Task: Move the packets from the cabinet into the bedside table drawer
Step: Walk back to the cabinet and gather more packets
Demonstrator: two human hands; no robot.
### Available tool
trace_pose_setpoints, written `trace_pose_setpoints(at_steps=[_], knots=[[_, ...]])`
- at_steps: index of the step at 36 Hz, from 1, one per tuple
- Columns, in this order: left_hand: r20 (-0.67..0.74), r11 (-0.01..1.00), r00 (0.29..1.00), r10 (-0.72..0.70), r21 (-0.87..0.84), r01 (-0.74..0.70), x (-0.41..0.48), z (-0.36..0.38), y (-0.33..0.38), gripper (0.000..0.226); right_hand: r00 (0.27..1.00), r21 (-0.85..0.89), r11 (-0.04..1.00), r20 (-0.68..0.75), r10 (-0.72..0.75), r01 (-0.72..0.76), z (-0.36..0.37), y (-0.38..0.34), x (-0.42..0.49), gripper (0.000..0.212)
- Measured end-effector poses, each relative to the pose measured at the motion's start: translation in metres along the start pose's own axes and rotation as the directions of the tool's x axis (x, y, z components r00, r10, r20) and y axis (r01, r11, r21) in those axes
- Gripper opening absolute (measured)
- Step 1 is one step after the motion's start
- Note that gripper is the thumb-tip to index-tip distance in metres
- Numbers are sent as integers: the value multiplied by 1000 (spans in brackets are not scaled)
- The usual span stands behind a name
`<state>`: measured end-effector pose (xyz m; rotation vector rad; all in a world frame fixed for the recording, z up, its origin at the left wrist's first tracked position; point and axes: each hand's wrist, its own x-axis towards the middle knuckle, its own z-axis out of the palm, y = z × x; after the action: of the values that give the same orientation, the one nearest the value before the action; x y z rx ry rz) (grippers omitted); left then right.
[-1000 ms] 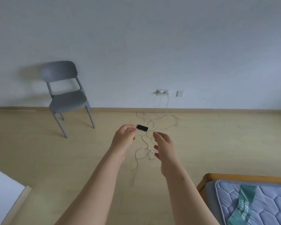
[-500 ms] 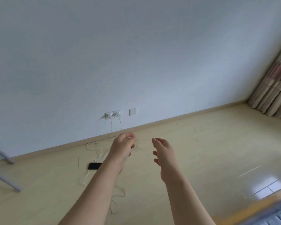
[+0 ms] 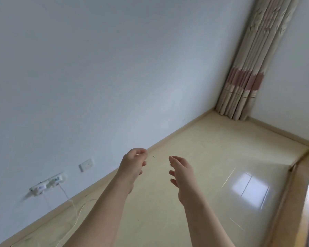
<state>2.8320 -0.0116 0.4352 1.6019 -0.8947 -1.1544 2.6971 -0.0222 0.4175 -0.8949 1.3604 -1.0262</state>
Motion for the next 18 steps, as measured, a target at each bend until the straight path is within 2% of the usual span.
trace_pose_setpoints(at_steps=[4,12,18], knots=[[162,989,984,71,118,-91,84,37,37,12,994,13,1000,-109,-3,5,-2,-34,79,29],[370,979,928,-47,201,-31,215,156,67,9,933,137,990,-348,89,-43,-68,-59,205,23],[449,976,893,-29,204,-72,311,275,100,10,901,179,984,-423,95,-19,-144,-90,321,15]])
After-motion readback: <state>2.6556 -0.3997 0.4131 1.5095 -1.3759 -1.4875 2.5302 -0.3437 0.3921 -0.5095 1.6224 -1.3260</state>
